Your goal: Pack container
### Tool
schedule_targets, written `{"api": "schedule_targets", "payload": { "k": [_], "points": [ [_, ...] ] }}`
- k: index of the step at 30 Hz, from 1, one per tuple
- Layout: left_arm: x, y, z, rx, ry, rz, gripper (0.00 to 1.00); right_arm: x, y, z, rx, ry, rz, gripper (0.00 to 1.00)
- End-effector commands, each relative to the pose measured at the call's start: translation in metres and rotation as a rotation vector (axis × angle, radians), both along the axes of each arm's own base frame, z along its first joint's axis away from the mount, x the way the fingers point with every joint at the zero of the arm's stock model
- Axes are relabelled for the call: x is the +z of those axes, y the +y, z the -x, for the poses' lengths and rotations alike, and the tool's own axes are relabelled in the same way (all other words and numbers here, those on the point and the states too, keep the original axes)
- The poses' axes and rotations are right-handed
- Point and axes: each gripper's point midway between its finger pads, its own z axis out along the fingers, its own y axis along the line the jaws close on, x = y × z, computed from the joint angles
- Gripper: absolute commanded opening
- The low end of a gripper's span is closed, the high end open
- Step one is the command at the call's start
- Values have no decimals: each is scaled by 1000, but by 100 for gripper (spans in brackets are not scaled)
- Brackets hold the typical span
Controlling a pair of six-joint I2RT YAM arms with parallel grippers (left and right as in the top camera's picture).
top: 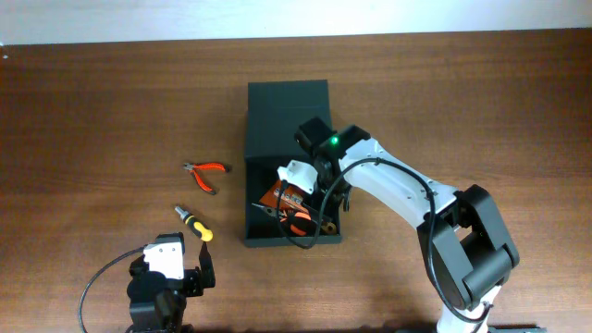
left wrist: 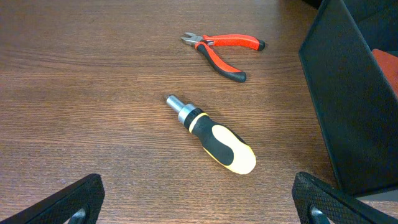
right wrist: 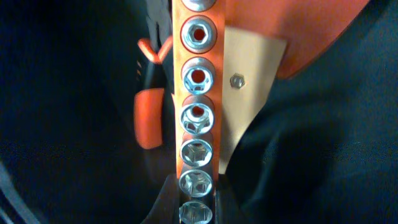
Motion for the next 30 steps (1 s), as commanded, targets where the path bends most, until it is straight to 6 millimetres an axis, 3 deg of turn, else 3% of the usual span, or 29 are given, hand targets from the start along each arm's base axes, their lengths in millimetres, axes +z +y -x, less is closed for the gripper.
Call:
{"api": "schedule_targets", "payload": {
  "k": [1, 2, 3, 7, 10, 14, 19, 21, 25, 30],
  "points": [
    [0, 2, 0, 11, -6, 3, 99, 1, 3, 3, 0, -1, -21, 37],
    [0, 2, 0, 11, -6, 3, 99, 2, 4, 2, 0, -4, -23, 50],
    [0, 2, 0, 11, -6, 3, 99, 2, 4, 1, 0, -7, -25, 56],
    [0, 2, 0, 11, -6, 3, 99, 5, 6, -1, -13, -13, -30, 69],
    [0, 2, 0, 11, -6, 3, 99, 18, 10, -7, -14, -44, -52, 82],
    [0, 2, 0, 11, -6, 3, 99, 64, 21, -20, -19, -137, -135, 85],
    [0, 2, 0, 11, -6, 3, 99, 156, 26, -18, -50, -302, -298, 85],
    [0, 2, 0, 11, -6, 3, 99, 192, 14, -9, -85, -376, -326, 87],
    [0, 2, 0, 11, -6, 3, 99, 239, -27, 14, -212, -526, -328, 92],
    [0, 2, 0, 11, -6, 3, 99, 261, -75, 58, -328, -651, -379, 94]
  ]
}}
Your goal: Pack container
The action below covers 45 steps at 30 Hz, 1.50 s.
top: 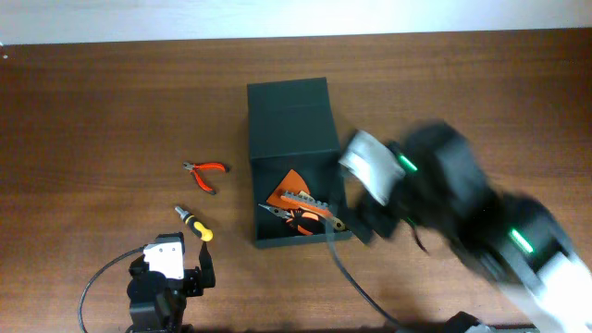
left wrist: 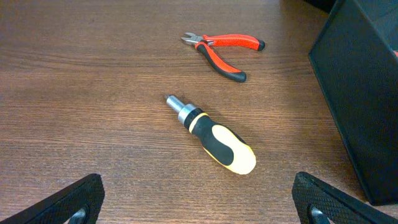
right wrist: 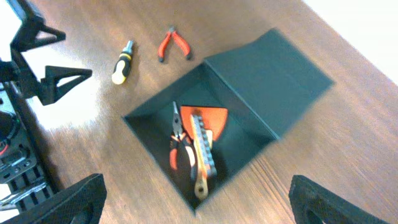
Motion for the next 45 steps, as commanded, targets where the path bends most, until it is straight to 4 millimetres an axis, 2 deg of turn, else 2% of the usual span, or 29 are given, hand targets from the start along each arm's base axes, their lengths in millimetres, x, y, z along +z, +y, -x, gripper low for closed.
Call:
{"api": "schedule_targets", "payload": {
  "k": [1, 4, 7, 10, 14, 42, 45],
  "points": [
    [0, 2, 0, 11, -6, 3, 99, -10, -34, 22, -132, -17, -15, 95],
    [0, 2, 0, 11, -6, 3, 99, -14, -60, 49, -185, -73, -78, 98],
    [0, 2, 0, 11, -6, 3, 99, -21, -77, 73, -193, -127, -137, 99],
    [0, 2, 0, 11, -6, 3, 99, -29, -88, 90, -226, -150, -222, 99],
    [0, 2, 0, 11, -6, 3, 99, -36, -97, 102, -239, -178, -279, 99],
    [0, 2, 0, 12, -3, 3, 99, -37, -99, 106, -239, -190, -289, 99],
    [5, 1, 0, 9, 6, 6, 99, -37, -99, 106, -238, -190, -289, 99]
  ]
}}
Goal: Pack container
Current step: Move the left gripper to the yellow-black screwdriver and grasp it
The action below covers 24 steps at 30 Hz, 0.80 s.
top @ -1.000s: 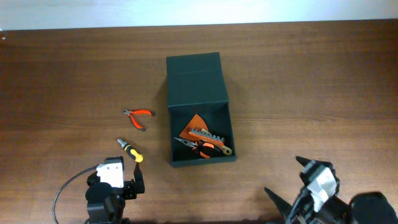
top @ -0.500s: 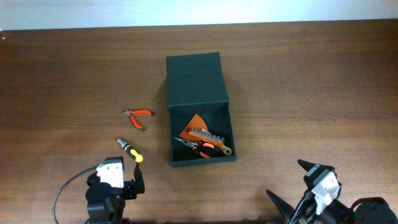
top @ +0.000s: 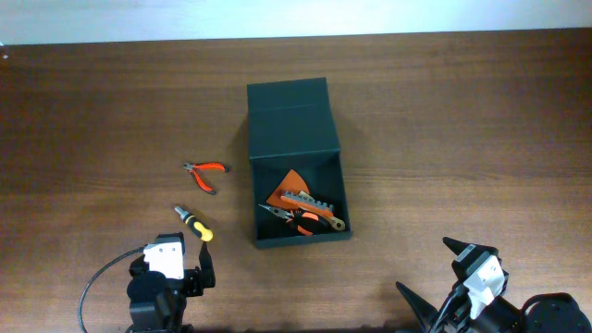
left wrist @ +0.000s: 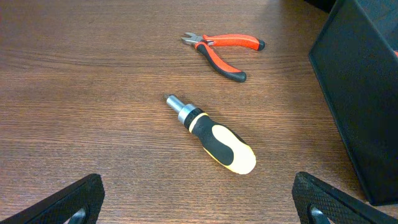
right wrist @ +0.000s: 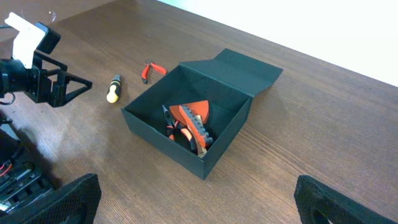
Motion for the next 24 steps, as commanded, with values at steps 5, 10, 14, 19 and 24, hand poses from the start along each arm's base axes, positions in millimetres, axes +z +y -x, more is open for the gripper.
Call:
{"api": "schedule_targets", "payload": {
  "k": [5, 10, 14, 19, 24],
  "points": [
    [55, -16, -7, -77, -27, 60, 99, 0, -2, -2, -19, -2, -4, 99],
    [111, -39, -17, -191, -46, 126, 99, 0, -2, -2, -19, -2, -4, 99],
    [117, -33, -23, -69, 76, 240, 99, 0, -2, -2, -19, -2, -4, 99],
    [108, -8, -30, 264, 295, 373, 99, 0, -2, -2, -19, -2, -4, 99],
    [102, -12, -60, 284, 418, 404, 99, 0, -2, -2, -19, -2, -4, 99]
  ]
}}
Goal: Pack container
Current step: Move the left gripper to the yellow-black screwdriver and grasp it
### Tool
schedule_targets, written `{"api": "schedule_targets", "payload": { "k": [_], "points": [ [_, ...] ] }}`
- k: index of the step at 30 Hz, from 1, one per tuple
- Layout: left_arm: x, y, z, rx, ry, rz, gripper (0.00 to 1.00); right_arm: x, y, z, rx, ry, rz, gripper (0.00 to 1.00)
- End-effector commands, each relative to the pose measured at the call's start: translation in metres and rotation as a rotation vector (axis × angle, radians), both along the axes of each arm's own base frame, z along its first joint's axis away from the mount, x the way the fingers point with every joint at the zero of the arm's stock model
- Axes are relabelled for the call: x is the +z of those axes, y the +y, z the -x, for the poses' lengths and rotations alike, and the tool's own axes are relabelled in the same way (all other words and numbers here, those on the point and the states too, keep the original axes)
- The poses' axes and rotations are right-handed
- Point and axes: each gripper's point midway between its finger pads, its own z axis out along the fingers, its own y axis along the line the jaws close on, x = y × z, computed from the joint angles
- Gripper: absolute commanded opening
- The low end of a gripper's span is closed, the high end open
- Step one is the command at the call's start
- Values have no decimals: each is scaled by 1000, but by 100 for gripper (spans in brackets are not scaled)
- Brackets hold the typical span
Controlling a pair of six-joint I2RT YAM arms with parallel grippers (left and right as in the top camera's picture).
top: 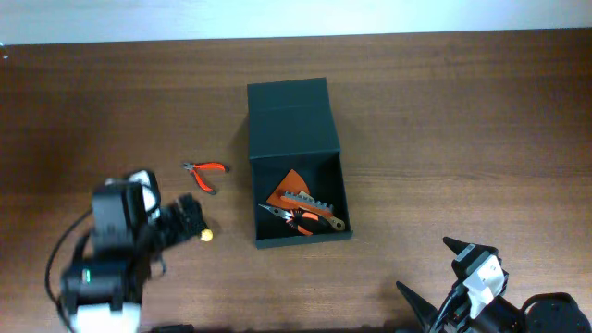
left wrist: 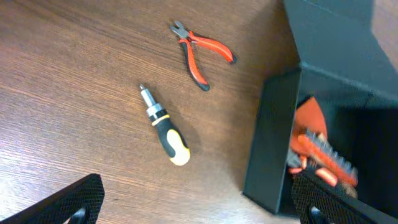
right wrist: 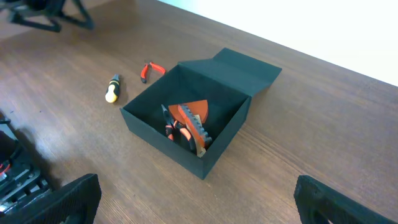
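The dark open box point(top: 256, 199) sits mid-table with its lid point(top: 289, 113) folded back. Inside lie an orange socket rail point(top: 307, 204), an orange wedge and orange-handled pliers. Left of the box on the table are small red-handled cutters point(top: 206, 172) and a yellow-and-black screwdriver point(left wrist: 163, 128). My left gripper point(left wrist: 198, 200) hangs open and empty above the screwdriver, which the arm mostly hides in the overhead view. At the table's near right edge my right gripper point(right wrist: 198, 200) is open and empty, looking at the box point(right wrist: 166, 129) from a distance.
Brown wooden table point(top: 462, 139). The raised left arm point(top: 111, 250) is blurred, left of the box. In the right wrist view the cutters point(right wrist: 153, 70) and screwdriver point(right wrist: 112, 89) lie beyond the box's left corner.
My left arm has risen from its low pose at the near edge and now looks down on the screwdriver, the cutters and the box's left wall. The right arm has not moved.
My right gripper was down inside the box at the socket rail. Then it was out of the box, open, with the rail lying inside and the box shifted slightly. It then sat at the near right edge. Now the left arm is raised over the screwdriver.
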Motion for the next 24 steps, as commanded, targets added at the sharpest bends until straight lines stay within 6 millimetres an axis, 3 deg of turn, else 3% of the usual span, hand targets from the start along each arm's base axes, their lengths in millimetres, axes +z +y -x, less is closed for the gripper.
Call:
{"api": "schedule_targets", "payload": {
  "k": [1, 7, 14, 20, 24],
  "points": [
    [-5, 3, -18, 109, 65, 55, 99, 1, -2, -1, -15, -3, -7, 99],
    [-47, 3, -28, 277, 230, 136, 99, 1, -2, -1, -15, -3, -7, 99],
    [-93, -4, -34, 323, 260, 208, 99, 1, -2, -1, -15, -3, -7, 99],
    [-147, -9, -9, 472, 331, 289, 99, 1, -2, -1, -15, -3, -7, 99],
    [-166, -10, -2, 505, 378, 296, 99, 1, -2, -1, -15, -3, -7, 99]
  ]
}}
